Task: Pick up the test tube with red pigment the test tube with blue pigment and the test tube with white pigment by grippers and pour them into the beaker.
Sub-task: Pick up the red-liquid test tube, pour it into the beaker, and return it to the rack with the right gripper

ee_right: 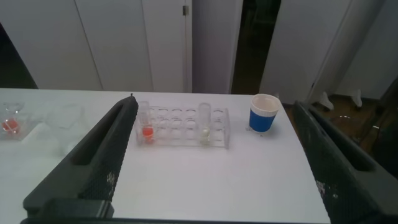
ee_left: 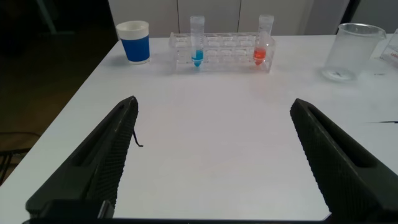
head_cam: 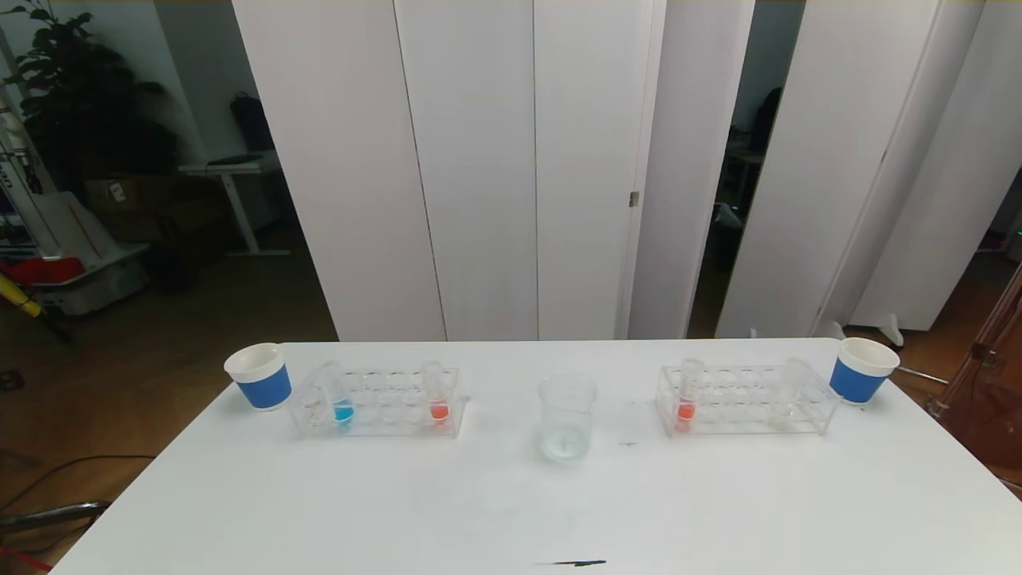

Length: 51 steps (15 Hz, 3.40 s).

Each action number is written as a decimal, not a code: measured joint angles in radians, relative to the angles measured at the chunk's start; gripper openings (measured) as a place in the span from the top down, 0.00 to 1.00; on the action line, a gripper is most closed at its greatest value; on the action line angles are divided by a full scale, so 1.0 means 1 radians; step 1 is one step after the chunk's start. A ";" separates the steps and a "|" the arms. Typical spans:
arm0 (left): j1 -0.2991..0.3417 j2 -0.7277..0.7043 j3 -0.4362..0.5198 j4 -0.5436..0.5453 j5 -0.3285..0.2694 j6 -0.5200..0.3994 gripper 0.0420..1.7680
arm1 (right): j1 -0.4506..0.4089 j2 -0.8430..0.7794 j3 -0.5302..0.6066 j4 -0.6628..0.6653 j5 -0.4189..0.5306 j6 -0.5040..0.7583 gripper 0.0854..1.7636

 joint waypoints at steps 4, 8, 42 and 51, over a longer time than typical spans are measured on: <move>0.000 0.000 0.000 0.000 0.000 0.000 0.01 | 0.010 0.229 -0.004 -0.195 0.003 0.000 0.01; 0.000 0.000 0.000 0.000 0.000 0.000 0.01 | 0.086 0.438 -0.006 -0.343 0.000 0.006 0.01; 0.000 0.000 0.000 0.000 0.000 0.000 0.01 | 0.426 1.559 -0.223 -1.098 -0.403 0.034 0.01; 0.000 0.000 0.000 0.000 0.000 0.000 0.01 | 0.415 1.601 -0.280 -1.093 -0.403 0.037 0.12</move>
